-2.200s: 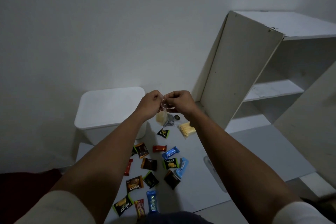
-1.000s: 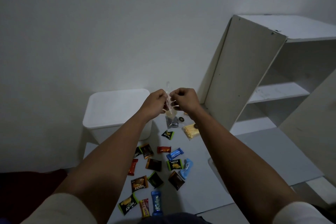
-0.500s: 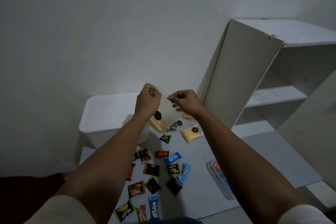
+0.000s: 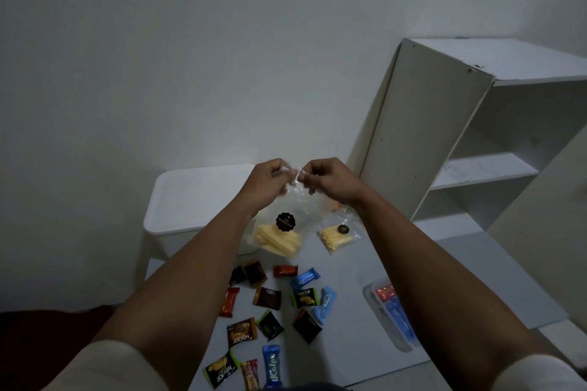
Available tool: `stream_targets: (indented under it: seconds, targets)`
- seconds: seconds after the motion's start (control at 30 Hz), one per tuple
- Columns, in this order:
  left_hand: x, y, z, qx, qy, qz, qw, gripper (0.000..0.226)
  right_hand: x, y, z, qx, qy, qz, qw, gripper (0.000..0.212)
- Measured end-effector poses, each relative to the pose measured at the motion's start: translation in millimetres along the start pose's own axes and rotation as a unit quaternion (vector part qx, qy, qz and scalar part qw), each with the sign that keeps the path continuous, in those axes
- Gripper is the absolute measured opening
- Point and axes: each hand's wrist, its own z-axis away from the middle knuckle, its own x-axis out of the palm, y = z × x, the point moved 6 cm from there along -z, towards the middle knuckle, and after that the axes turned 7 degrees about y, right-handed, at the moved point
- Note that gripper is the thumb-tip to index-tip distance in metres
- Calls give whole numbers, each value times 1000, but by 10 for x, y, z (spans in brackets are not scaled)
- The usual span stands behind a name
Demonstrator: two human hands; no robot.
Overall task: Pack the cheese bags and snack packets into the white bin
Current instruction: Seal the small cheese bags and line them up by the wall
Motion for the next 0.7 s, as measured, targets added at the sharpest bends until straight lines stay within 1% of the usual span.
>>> stream_targets:
  seconds: [0.13, 0.23, 0.3, 0.43, 0.5, 0.6, 0.7]
  targets:
    - [-6, 10, 38, 14, -20, -29, 999, 22, -5, 6, 48, 1, 4, -19, 1000, 14]
    - [-103, 16, 16, 10, 28, -14, 999, 21, -28, 83, 111, 30, 6, -35, 999, 20]
    - [-147, 10, 18, 13, 54, -1, 998, 24, -23, 106, 146, 33, -4, -60, 998, 23]
    - [-165, -50, 28, 6, 80, 4, 997, 33, 5, 55, 161, 26, -12, -80, 996, 20]
    - [-211, -63, 5, 6, 101, -7, 995, 34, -18, 95, 172, 39, 3, -93, 995, 18]
    - [-277, -72, -11, 4, 117, -14, 993, 33, -44, 180, 207, 60, 31, -146, 987, 17]
    - [-263, -92, 12, -17, 106, 39, 993, 32, -38, 173, 195, 37, 61, -143, 987, 20]
